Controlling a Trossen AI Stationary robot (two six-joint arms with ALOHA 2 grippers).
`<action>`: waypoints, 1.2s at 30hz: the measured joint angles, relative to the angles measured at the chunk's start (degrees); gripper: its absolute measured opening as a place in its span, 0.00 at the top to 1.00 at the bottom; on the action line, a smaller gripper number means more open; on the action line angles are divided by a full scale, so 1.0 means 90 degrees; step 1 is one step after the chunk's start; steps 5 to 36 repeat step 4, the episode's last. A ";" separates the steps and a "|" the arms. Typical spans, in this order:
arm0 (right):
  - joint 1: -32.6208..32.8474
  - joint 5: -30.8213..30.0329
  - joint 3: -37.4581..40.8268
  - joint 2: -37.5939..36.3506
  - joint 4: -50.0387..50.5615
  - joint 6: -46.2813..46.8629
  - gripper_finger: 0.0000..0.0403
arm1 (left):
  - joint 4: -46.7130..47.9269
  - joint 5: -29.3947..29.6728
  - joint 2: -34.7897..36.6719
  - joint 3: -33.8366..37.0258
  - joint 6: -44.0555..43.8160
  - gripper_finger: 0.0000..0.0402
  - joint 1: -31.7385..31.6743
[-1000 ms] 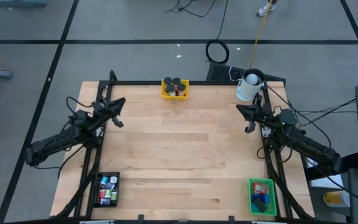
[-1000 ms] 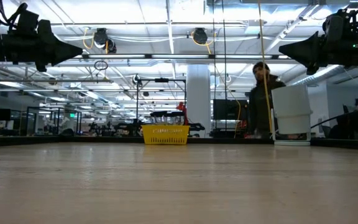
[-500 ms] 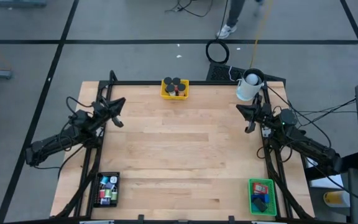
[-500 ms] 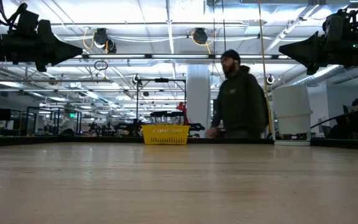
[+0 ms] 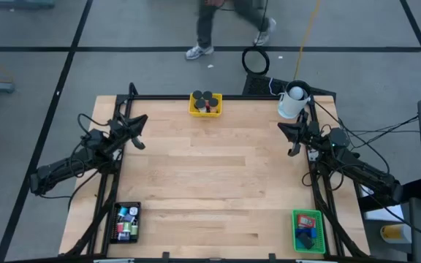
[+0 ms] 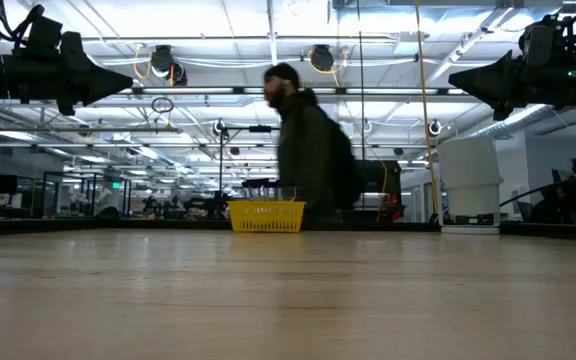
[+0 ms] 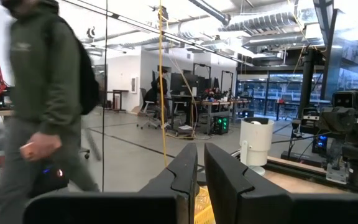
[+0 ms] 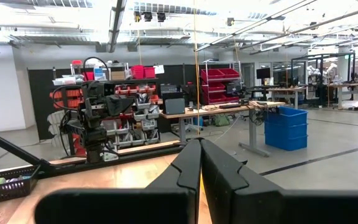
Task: Pick & Place Office items
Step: Return to Home Position
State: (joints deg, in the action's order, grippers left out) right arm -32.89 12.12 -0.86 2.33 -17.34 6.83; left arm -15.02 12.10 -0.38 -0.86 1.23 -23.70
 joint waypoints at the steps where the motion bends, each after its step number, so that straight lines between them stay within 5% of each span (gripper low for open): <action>1: 0.0000 0.0001 0.0001 0.0000 0.0001 0.0000 0.98 | 0.0002 0.0000 0.0000 0.0000 0.0000 0.91 0.0000; 36: 0.0001 0.0000 0.0000 0.0000 0.0000 0.0000 0.98 | 0.0002 0.0000 0.0000 0.0000 0.0000 0.91 0.0002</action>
